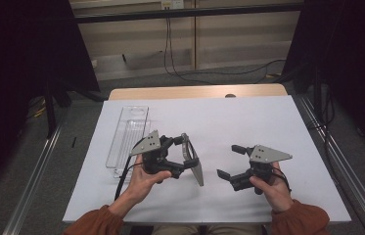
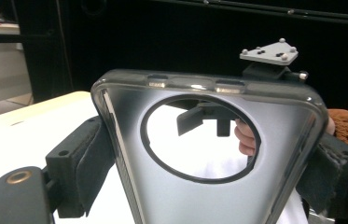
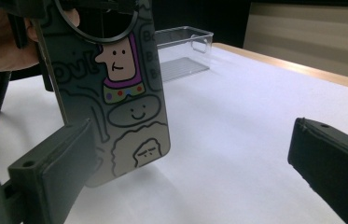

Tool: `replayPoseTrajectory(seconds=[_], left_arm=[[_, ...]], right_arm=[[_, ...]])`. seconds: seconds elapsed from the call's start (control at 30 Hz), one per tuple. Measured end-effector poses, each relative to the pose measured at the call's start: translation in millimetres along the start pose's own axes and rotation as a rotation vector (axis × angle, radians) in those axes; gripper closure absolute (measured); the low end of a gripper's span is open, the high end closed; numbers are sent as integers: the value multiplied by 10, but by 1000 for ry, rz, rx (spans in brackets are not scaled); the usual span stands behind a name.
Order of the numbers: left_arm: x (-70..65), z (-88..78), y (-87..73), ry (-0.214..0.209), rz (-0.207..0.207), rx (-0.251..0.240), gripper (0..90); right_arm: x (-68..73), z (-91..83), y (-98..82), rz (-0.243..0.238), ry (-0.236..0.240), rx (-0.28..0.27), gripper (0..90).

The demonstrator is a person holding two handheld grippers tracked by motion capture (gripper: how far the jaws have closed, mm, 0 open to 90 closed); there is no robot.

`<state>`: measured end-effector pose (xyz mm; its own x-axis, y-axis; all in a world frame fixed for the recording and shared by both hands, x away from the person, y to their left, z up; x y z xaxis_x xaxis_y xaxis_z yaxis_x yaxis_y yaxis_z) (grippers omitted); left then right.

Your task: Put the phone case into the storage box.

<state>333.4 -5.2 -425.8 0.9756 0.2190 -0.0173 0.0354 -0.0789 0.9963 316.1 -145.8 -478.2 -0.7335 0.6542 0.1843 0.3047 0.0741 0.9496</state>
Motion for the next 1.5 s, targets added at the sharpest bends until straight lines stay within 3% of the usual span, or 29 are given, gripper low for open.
replayPoseTrajectory(seconds=[0.13,0.2,0.3,0.4,0.47,0.63,0.73,0.83,1.03,1.17,1.37,1.5], left_arm=[[39,-52,30,18,10,-2,145],[67,-74,37,50,9,0,145],[72,-98,41,52,10,2,145],[112,-111,45,100,13,-7,144],[114,-120,45,95,4,-10,144],[151,-162,36,128,21,9,144],[166,-191,38,141,18,12,144],[203,-219,26,175,27,17,143],[248,-265,13,193,16,24,143],[271,-303,49,213,5,4,143],[331,-372,69,246,2,4,143],[355,-404,66,257,2,8,142]], right_arm=[[-21,-49,-2,-5,-28,-10,7],[-34,-75,-17,-8,-40,-10,7],[-61,-110,-20,5,-58,-17,4],[-87,-155,-19,10,-72,-26,4],[-105,-179,-34,16,-83,-27,3],[-110,-244,-42,20,-80,-43,2],[-127,-289,-37,15,-102,-58,0],[-175,-328,-47,21,-145,-70,1],[-260,-418,-78,44,-193,-83,2],[-328,-512,-61,33,-254,-109,0],[-383,-643,-109,39,-288,-104,0],[-458,-719,-164,79,-331,-103,0]])
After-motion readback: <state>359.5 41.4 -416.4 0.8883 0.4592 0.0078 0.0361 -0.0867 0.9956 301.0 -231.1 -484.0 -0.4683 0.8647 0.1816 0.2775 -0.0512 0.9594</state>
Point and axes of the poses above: each handheld gripper's, and its own axes: z roughly forward along the jaws, y roughly out of its top, x roughly to its left, the point moved 10 cm from there along z, roughly forward along the jaws, and after that the axes turned 7 degrees about z, right-handed, at the moved point
